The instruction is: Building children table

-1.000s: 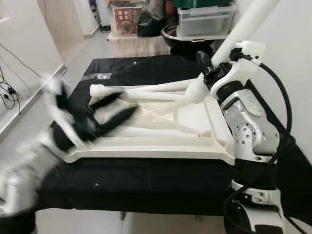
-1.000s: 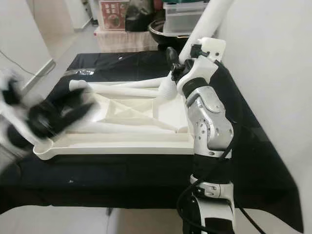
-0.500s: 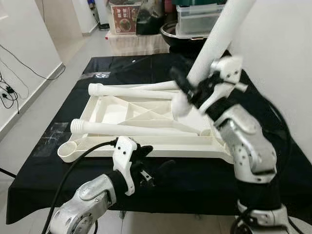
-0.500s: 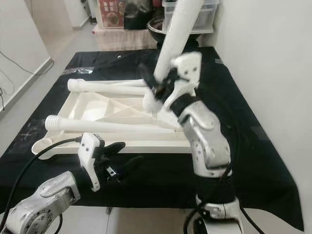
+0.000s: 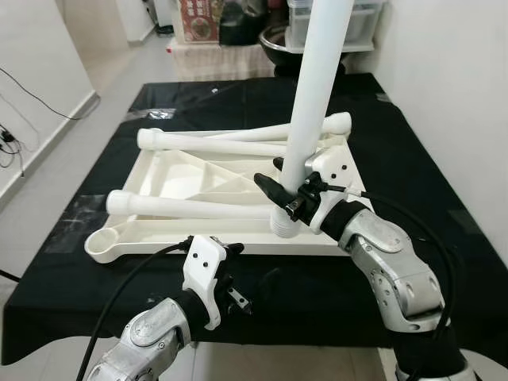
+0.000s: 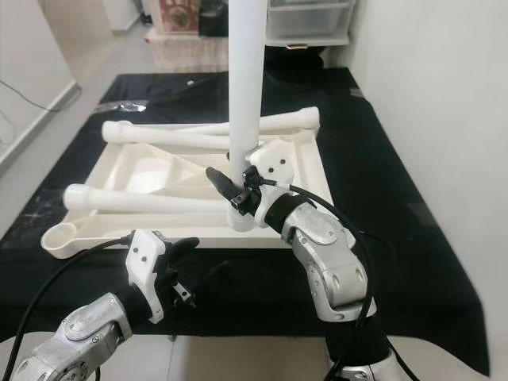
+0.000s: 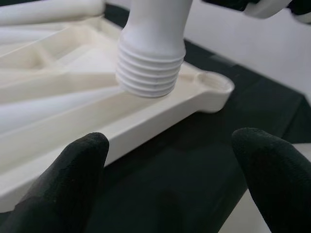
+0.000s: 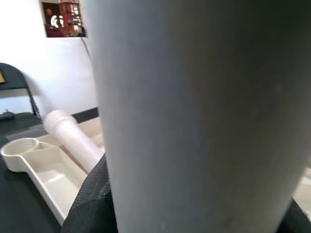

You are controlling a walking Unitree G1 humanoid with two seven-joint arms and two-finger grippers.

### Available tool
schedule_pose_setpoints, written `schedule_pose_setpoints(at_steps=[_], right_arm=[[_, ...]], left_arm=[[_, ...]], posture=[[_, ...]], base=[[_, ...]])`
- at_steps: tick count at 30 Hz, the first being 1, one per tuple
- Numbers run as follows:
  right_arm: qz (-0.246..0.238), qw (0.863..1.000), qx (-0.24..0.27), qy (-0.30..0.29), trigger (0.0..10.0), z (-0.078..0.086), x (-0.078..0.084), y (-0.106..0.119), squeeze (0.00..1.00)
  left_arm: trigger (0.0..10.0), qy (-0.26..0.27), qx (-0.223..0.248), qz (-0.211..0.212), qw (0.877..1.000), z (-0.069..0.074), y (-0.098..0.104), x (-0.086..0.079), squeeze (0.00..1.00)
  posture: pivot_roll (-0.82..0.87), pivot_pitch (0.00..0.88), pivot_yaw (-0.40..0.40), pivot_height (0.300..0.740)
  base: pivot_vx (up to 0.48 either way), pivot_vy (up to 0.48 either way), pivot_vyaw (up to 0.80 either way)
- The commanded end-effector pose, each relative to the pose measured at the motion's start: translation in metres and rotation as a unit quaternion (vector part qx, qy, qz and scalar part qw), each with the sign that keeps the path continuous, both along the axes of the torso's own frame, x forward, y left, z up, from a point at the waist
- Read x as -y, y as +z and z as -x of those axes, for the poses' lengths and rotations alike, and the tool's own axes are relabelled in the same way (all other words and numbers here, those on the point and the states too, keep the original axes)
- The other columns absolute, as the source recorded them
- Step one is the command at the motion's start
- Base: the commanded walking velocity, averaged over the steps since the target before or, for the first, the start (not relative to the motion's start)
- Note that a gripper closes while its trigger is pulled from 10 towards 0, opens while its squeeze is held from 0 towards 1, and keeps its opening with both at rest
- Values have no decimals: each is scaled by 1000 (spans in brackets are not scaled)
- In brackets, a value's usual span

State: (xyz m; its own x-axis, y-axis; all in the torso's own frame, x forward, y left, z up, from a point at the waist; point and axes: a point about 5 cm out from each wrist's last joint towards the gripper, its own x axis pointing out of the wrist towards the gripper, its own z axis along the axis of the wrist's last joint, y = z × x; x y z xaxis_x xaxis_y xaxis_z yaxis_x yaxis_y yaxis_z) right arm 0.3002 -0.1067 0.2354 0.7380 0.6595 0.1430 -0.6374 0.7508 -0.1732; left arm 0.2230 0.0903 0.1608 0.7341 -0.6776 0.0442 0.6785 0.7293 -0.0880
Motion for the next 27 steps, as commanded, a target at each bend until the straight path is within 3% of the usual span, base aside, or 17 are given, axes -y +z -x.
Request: schedule_pose_setpoints(at_steps=[1,4,9,15,20,24,27], right_arm=[[-2,1000,7,9,10000,4,-2,3,0],[-2,1000,5,8,10000,4,-1,3,0],[-7,1000,2,8,10000,3,1,4,0],[-4,1000,8,9,10000,0,4,9,0],[-7,1000,12,23,10000,-5,7,16,0],[4,994,14,109,10000,-2,10,20,0],[20,991,11,134,10000,-5,17,20,0]], left_arm=[[10000,-10,-3,4,1000,4,0,4,0],[10000,-11,-3,-1,1000,4,-1,5,0],[10000,-19,-1,-74,997,10,-15,11,0],[10000,-21,-4,-92,996,16,-17,9,0],[10000,-43,3,-127,991,30,-22,10,0],[10000,-31,12,-120,992,35,-21,11,0],[10000,-30,16,-119,992,37,-20,12,0]], posture=[[-99,186,19,740],[-98,193,18,740],[-93,198,16,740],[-86,209,11,740],[-84,222,7,740],[-75,239,4,740],[-71,242,-1,740]], base=[[0,-461,0],[0,-465,0],[0,0,0],[0,0,0],[0,0,0],[0,0,0],[0,0,0]])
